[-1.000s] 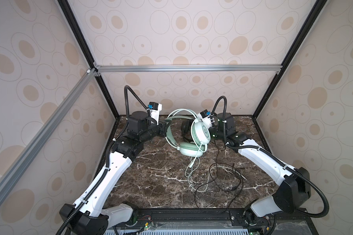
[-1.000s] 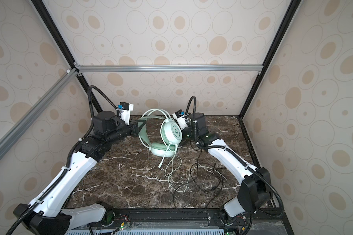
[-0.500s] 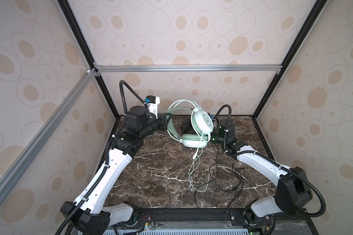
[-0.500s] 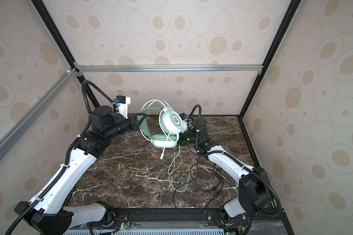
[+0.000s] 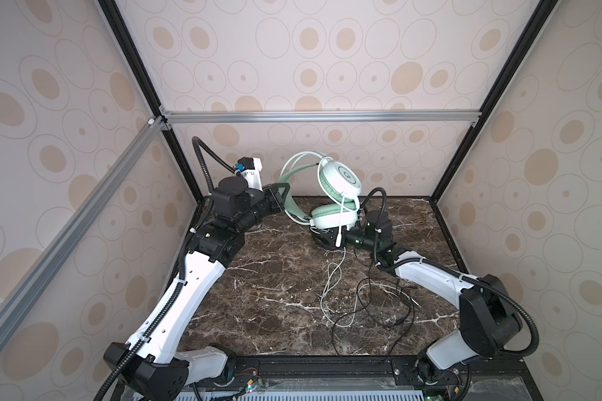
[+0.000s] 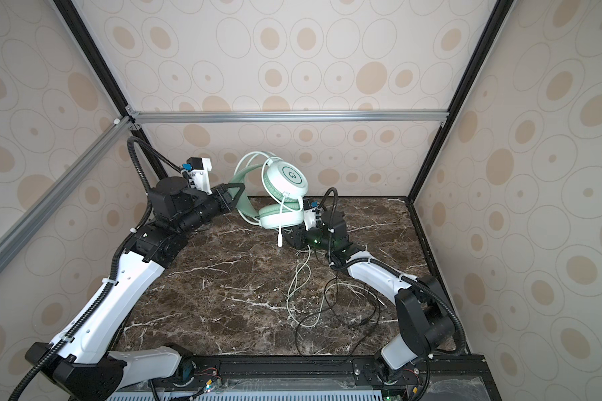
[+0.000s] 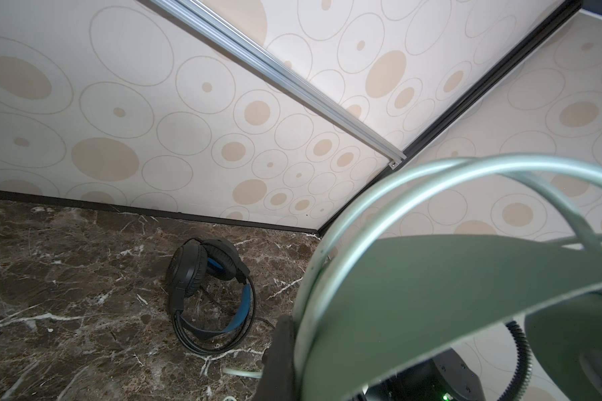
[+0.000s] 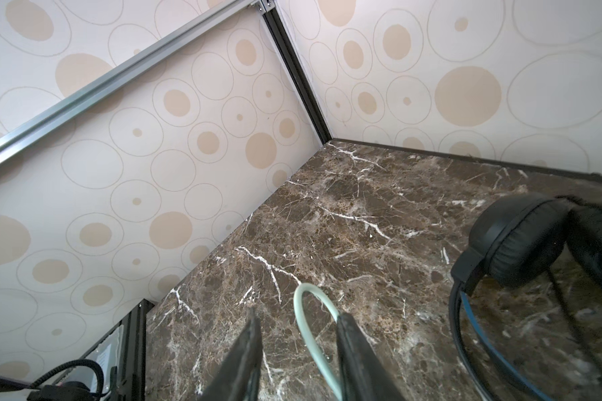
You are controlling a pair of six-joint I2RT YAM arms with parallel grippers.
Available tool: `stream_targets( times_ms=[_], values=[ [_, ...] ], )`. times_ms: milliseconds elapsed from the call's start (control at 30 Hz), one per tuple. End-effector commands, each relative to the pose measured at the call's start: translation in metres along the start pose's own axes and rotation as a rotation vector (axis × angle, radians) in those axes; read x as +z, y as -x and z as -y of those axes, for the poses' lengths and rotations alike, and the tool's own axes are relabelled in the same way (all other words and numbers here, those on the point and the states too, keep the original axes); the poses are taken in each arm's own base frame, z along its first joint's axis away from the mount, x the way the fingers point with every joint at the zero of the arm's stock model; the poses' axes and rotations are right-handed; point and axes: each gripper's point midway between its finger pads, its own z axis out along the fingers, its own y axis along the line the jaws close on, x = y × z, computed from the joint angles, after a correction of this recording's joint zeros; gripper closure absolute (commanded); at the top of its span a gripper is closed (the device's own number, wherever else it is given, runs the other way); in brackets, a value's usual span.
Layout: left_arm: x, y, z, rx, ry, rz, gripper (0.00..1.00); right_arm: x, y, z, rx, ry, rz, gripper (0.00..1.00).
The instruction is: Wrap the headphones
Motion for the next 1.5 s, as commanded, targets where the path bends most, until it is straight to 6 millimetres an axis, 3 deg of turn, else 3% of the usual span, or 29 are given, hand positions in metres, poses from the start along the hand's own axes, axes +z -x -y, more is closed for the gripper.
stream_targets(
  times_ms=[0,233,333,600,800,967,1200,1333,1467],
  values=[
    [-0.022,0.049,0.034,-0.092,-0.084,0.168,1.00,0.007,-0.006,0.004,0.046,-0.013,0.038,0.69],
    [-0.020,0.050,0.015,-0.153,0.001,0.201,1.00,0.012,-0.024,0.000,0.046,-0.029,0.002,0.91],
    [-0.016,0.050,0.014,-0.162,0.006,0.199,1.00,0.013,-0.029,-0.003,0.048,-0.027,-0.004,0.93],
    [-0.012,0.048,0.018,-0.159,-0.016,0.179,1.00,0.016,-0.031,-0.005,0.065,-0.009,0.013,0.68],
    [-0.014,0.051,0.024,-0.147,-0.032,0.175,1.00,0.022,-0.045,0.002,0.040,-0.022,-0.020,0.54],
    [-0.017,0.051,0.028,-0.136,-0.043,0.164,1.00,0.026,-0.051,0.008,-0.026,-0.043,-0.063,0.48],
    [-0.018,0.049,0.028,-0.134,-0.043,0.159,1.00,0.025,-0.050,0.012,-0.067,-0.074,-0.090,0.48],
    [-0.017,0.048,0.027,-0.130,-0.040,0.157,1.00,0.010,-0.049,0.005,-0.091,-0.088,-0.095,0.48],
    [-0.018,0.049,0.026,-0.125,-0.036,0.160,1.00,-0.011,-0.049,-0.005,-0.132,-0.092,-0.115,0.41]
  ],
)
